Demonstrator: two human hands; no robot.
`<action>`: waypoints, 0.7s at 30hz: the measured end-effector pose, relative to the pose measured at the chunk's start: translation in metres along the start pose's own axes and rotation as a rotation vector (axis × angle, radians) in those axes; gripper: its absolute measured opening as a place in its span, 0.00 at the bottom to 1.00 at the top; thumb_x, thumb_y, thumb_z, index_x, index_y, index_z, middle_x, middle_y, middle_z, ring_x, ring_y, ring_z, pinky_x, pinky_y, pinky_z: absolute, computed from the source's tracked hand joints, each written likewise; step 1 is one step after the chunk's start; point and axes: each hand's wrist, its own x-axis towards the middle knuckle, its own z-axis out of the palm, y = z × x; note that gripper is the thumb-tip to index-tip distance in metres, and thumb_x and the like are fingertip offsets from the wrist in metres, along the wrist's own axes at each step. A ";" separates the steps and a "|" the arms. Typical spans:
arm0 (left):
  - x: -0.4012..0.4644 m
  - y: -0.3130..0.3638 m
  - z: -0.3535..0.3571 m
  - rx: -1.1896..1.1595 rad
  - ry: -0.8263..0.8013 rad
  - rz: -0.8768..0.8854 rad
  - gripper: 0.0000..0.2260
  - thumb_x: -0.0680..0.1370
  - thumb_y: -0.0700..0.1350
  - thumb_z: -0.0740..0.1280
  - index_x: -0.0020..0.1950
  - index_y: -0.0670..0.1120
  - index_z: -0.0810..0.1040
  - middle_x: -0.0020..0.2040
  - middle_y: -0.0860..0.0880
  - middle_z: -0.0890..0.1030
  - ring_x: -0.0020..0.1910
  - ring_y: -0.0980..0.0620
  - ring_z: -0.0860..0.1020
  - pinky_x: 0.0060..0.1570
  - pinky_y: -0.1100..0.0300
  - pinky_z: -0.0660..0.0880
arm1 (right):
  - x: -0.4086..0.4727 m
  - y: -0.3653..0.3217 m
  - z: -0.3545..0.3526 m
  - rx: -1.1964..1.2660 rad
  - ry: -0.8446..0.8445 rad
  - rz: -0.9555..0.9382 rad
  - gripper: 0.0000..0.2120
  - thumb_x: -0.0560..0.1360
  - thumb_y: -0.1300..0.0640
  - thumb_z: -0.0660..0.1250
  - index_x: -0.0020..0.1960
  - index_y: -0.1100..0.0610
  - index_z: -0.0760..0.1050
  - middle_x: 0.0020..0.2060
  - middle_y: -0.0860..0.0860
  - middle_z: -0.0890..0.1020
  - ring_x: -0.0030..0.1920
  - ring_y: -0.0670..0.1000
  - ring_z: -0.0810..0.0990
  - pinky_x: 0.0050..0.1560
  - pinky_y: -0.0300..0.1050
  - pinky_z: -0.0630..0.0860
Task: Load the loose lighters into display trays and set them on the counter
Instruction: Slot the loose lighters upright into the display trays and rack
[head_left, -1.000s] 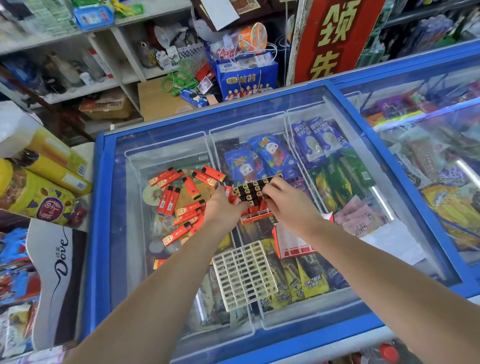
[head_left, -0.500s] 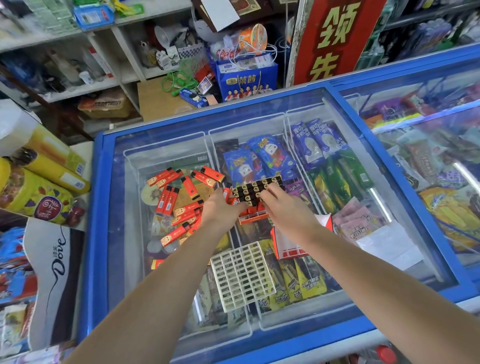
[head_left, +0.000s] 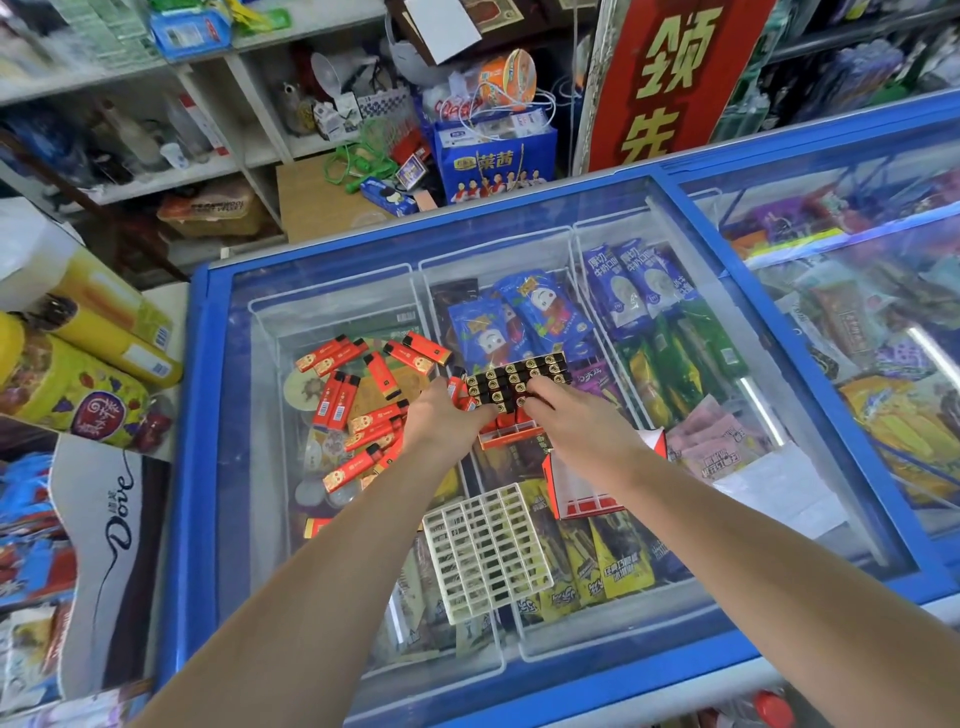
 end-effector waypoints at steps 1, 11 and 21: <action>0.000 0.000 0.000 0.000 0.000 -0.001 0.31 0.74 0.56 0.75 0.70 0.45 0.70 0.42 0.60 0.68 0.41 0.49 0.81 0.39 0.51 0.82 | 0.000 -0.001 0.000 0.001 0.005 0.004 0.16 0.66 0.74 0.71 0.50 0.62 0.77 0.50 0.56 0.76 0.40 0.54 0.74 0.26 0.49 0.72; -0.011 0.034 0.002 -0.169 0.028 0.110 0.22 0.82 0.54 0.57 0.72 0.44 0.65 0.54 0.46 0.78 0.40 0.52 0.76 0.30 0.58 0.69 | 0.008 -0.013 -0.023 0.663 0.289 0.434 0.14 0.75 0.69 0.64 0.58 0.55 0.74 0.51 0.49 0.77 0.40 0.51 0.79 0.40 0.48 0.78; -0.023 0.066 0.008 -0.456 -0.146 -0.052 0.19 0.75 0.47 0.66 0.63 0.42 0.69 0.47 0.40 0.84 0.40 0.46 0.81 0.41 0.49 0.77 | 0.009 -0.018 -0.049 1.646 0.227 0.762 0.13 0.77 0.68 0.64 0.59 0.60 0.81 0.36 0.56 0.84 0.33 0.52 0.82 0.34 0.41 0.78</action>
